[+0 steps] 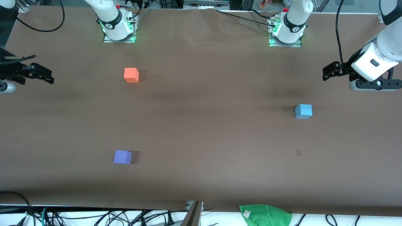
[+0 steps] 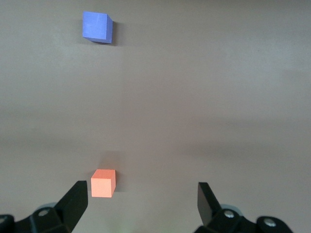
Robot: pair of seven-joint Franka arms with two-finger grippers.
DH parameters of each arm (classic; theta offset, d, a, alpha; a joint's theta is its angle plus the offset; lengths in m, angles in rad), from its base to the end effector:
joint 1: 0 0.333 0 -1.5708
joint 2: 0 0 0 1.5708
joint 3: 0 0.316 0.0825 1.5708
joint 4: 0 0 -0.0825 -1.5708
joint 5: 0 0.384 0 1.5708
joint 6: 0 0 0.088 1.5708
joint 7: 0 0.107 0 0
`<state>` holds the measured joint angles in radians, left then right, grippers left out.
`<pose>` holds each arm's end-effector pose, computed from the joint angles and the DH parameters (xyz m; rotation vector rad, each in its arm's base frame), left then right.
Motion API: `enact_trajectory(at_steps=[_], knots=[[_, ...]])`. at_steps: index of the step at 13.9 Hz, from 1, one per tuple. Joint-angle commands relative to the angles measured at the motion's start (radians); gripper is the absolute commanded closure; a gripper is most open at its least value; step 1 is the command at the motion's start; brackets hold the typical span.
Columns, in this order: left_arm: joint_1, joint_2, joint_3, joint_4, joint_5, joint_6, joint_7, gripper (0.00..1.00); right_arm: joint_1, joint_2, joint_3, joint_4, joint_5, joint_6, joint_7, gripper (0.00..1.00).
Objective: Place blue block between orange and purple blocks
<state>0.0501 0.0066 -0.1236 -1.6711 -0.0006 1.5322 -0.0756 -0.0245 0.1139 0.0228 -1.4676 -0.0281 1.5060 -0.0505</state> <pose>0.5453 -0.0400 0.5709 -3.1239 -0.0032 0.2271 0.5824 -0.0049 0.6027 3.1149 0.0748 -0.1186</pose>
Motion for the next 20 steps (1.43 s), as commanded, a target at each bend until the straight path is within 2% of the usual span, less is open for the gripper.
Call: enact_trajectory(at_steps=[1, 5, 14, 17, 20], knots=[[0.002, 0.016, -0.001, 0.036, 0.002, -0.05, 0.002, 0.0, -0.009, 0.007, 0.002, 0.016, 0.014, -0.001, -0.008, 0.0], [0.002, 0.036, -0.001, 0.068, 0.005, -0.052, 0.0, 0.0, -0.009, 0.007, 0.002, 0.016, 0.014, -0.001, -0.008, 0.0], [0.001, 0.044, -0.004, 0.068, 0.001, -0.063, -0.001, 0.0, -0.009, 0.007, 0.002, 0.016, 0.014, -0.001, -0.008, 0.0], [0.008, 0.085, 0.001, 0.047, 0.004, -0.102, 0.016, 0.0, -0.011, 0.007, 0.002, 0.016, 0.014, -0.001, -0.008, 0.0], [0.017, 0.217, -0.001, 0.043, 0.051, -0.092, 0.032, 0.0, -0.012, 0.007, 0.002, 0.016, 0.014, -0.001, -0.008, 0.0]])
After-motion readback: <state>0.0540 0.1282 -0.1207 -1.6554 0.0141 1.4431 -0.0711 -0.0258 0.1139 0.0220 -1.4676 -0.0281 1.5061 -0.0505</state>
